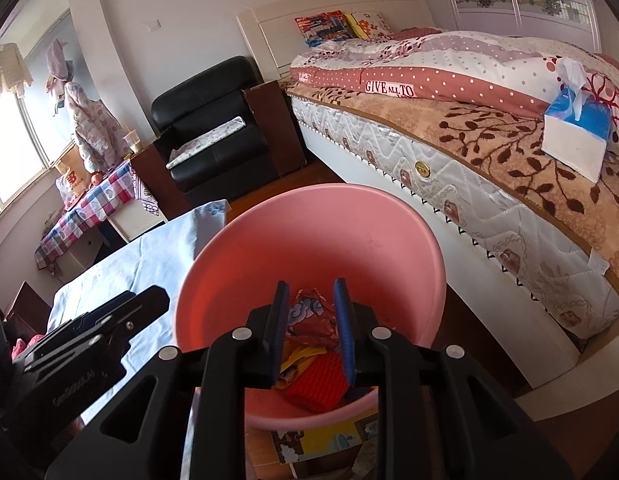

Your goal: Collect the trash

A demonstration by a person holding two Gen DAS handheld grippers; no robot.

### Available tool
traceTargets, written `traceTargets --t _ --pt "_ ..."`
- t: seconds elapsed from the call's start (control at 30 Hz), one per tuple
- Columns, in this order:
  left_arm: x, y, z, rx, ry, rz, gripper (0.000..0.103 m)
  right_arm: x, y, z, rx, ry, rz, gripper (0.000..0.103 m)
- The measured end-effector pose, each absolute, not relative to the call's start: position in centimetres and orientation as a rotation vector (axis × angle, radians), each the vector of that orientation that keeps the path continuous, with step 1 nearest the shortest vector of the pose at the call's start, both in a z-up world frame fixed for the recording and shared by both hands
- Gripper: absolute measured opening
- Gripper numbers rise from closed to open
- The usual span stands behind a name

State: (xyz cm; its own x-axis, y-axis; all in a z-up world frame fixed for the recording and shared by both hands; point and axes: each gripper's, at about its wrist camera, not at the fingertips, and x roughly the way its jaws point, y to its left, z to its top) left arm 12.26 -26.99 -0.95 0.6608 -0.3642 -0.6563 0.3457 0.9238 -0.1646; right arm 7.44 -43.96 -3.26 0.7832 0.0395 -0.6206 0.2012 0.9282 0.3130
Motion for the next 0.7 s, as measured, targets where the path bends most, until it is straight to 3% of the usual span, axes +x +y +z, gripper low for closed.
traceTargets --t 0.1,0.27,0.43,0.7 --pt "11.9 -26.5 -0.6 -0.031 0.741 -0.399 0.053 6.8 -43.6 -3.0 0.384 0.665 -0.081 0.024" --pt "11.2 -25.9 0.1 -0.033 0.723 -0.401 0.054 5.8 -42.8 -2.6 0.384 0.658 -0.068 0.025" --pt "10.5 -25.1 0.7 -0.034 0.709 -0.401 0.055 4.7 -41.8 -2.0 0.371 0.635 -0.049 0.04" --pt "9.5 -23.4 1.6 -0.037 0.679 -0.389 0.058 3.4 -39.9 -1.0 0.329 0.615 -0.046 0.044"
